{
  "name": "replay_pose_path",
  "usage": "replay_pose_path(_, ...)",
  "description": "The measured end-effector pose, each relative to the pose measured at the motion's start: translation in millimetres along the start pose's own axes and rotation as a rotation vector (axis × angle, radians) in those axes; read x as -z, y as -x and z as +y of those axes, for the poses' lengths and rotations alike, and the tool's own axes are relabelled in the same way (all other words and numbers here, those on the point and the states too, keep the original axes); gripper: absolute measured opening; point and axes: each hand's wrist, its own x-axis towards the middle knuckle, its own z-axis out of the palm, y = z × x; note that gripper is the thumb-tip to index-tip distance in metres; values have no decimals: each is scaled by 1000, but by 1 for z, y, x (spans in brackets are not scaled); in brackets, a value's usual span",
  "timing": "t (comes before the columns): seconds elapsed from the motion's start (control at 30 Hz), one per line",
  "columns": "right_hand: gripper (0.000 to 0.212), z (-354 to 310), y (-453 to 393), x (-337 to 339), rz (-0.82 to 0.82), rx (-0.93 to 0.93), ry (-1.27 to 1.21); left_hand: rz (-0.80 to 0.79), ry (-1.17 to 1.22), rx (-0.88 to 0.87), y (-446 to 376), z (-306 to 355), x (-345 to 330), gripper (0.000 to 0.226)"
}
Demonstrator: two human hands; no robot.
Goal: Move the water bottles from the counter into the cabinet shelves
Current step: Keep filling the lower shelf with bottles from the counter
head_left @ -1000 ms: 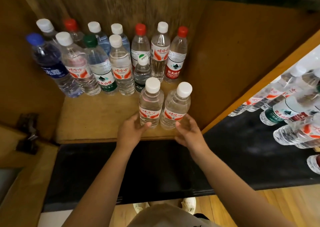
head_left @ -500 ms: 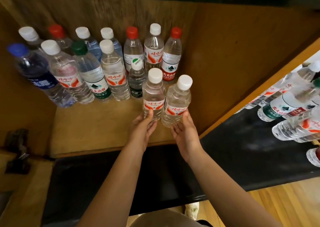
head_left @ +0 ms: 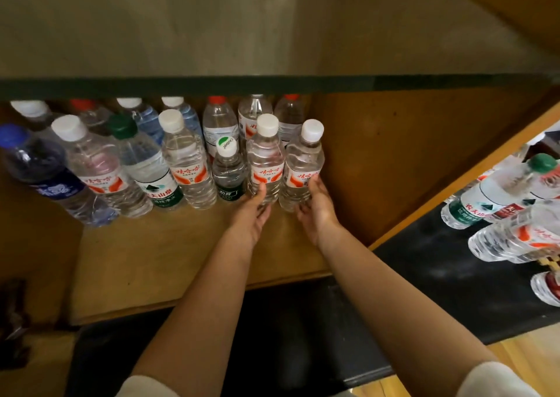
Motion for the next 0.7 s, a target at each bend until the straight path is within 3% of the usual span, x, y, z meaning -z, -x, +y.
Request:
replay_pose_path(0.3,36,-6,-14,-18,58,-3,1,72,114,35,-4,7,-11,46)
replay_pose_path(0.43,33,-4,-17,-25,82,-1,-38,84,113,63,-6,11,-13,23)
replay_pose_path(0.57,40,-7,-20,-30,80,1,-73,92,113,63,-8,14,-12,32)
replay_pose_path(0.7,37,-8,-21,-32,105,7,-51,89,107,79,-9,15,-11,22)
